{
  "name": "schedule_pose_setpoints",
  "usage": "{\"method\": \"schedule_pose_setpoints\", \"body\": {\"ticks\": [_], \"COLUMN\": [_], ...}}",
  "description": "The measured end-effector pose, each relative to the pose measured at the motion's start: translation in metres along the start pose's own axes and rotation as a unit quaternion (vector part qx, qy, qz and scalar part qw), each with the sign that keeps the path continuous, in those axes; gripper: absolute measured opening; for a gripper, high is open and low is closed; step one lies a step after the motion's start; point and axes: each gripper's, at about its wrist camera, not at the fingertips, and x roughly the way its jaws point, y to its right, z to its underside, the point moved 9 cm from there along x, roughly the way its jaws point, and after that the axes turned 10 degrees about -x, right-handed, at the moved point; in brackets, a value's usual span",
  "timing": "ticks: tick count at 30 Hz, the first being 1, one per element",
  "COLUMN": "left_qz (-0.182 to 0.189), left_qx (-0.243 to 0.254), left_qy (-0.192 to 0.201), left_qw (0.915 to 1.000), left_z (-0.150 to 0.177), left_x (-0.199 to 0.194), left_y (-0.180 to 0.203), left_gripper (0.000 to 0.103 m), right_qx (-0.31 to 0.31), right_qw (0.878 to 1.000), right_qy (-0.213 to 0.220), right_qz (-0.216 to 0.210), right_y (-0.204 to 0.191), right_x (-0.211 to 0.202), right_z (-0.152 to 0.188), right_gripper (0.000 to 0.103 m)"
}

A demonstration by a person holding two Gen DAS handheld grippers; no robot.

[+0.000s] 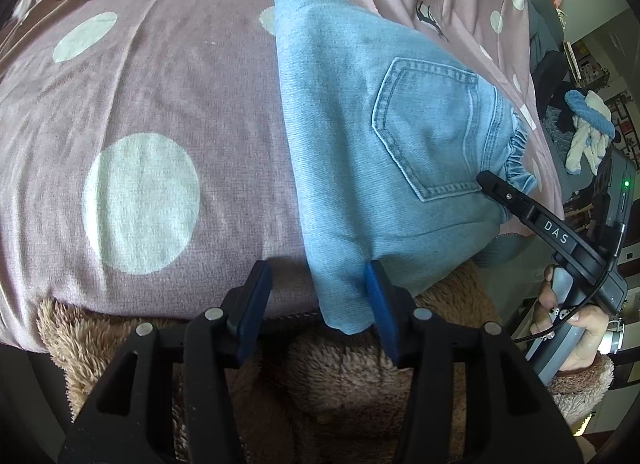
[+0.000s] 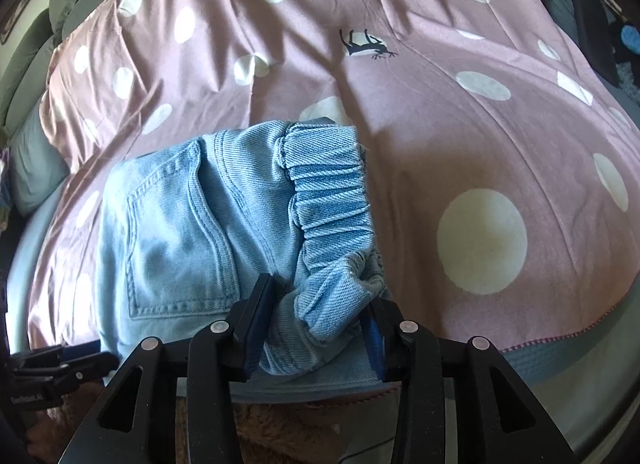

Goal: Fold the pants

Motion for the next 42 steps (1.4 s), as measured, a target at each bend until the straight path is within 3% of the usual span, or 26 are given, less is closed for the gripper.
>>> {"method": "schedule_pose_setpoints", "body": {"ticks": [18, 21, 23, 25, 26, 31, 37, 42], "left_qz": [-0.032, -0.030, -0.026, -0.025, -0.024, -0.032, -0.045, -0.042], "left_qx": [0.000, -0.001, 0.002, 0.008, 0.011, 0.010, 0.001, 0.002], "left_qy": [0.011, 0.016, 0.026, 0.046, 0.059, 0.107, 0.083, 0.061], "left_qw": [0.9994, 0.9994, 0.9993, 0.9986, 0.9979, 0.9937, 0.9955, 0.9973], "left_z": [-0.011, -0.014, -0.017, -0.023, -0.026, -0.051, -0.054, -0.052], "left_x": [-0.012, -0.018, -0.026, -0.038, -0.043, -0.053, -0.026, -0.006], "left_y": [0.006, 0.006, 0.008, 0.011, 0.013, 0.012, 0.006, 0.008], "left_gripper": [0.049, 0.050, 0.059, 0.079, 0.081, 0.091, 0.091, 0.090], "right_qx": [-0.004, 0.005, 0.021, 0.032, 0.036, 0.037, 0.060, 0.063], "right_qw": [1.000, 0.999, 0.999, 0.998, 0.998, 0.998, 0.997, 0.994], "right_qy": [-0.017, -0.034, -0.035, -0.032, -0.029, 0.020, 0.020, 0.002], "right_qz": [-0.007, 0.011, -0.012, -0.032, -0.035, -0.038, -0.053, -0.092], "right_y": [-0.002, 0.002, 0.004, 0.007, 0.009, 0.023, 0.038, 0.033], "right_x": [0.003, 0.005, 0.004, -0.003, -0.007, -0.036, -0.024, -0.006], "right_z": [-0.003, 0.003, 0.006, 0.006, 0.005, -0.012, -0.018, -0.010], "right_gripper": [0.043, 0.060, 0.061, 0.061, 0.063, 0.094, 0.096, 0.096]}}
